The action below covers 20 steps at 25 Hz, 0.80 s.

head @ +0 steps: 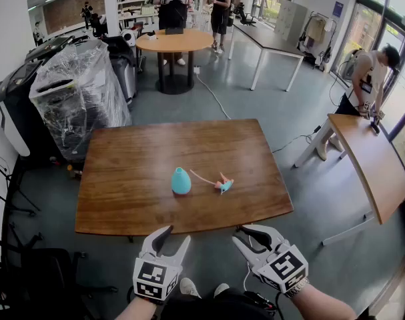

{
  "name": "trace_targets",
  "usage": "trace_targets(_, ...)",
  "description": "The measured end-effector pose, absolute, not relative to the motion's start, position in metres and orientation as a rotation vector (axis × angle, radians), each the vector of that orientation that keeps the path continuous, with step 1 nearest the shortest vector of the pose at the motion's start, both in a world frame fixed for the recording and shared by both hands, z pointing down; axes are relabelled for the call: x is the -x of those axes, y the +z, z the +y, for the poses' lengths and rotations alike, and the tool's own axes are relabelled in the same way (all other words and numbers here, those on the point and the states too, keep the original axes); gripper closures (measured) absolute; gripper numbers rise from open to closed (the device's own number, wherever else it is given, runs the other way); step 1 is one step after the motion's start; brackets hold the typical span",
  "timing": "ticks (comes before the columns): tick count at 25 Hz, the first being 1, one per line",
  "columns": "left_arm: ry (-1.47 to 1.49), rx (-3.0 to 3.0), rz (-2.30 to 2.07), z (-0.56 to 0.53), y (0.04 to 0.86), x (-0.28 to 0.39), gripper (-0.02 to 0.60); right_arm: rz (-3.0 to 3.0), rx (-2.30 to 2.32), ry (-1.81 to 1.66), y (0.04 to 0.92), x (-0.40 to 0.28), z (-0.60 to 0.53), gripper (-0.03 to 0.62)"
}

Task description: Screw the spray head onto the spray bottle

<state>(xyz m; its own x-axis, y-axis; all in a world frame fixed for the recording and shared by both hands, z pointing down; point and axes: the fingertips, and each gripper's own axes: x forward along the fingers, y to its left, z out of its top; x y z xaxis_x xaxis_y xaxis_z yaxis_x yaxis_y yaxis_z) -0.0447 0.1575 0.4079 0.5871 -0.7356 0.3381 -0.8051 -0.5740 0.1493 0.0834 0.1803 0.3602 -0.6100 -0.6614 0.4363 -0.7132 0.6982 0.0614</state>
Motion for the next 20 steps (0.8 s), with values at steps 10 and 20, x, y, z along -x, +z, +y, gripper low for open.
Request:
trace_targets(10,0.452,-2.461,-1.34,0.081,0.454,0.062,0.271,-2.416,-0.9,0.104,0.398,-0.086,0.113,0.484)
trace_targets(20,0.585,-2.322,-1.425,0.009,0.522,0.05,0.169,-2.336,-0.583,-0.007,0.466,-0.112,0.049,0.441)
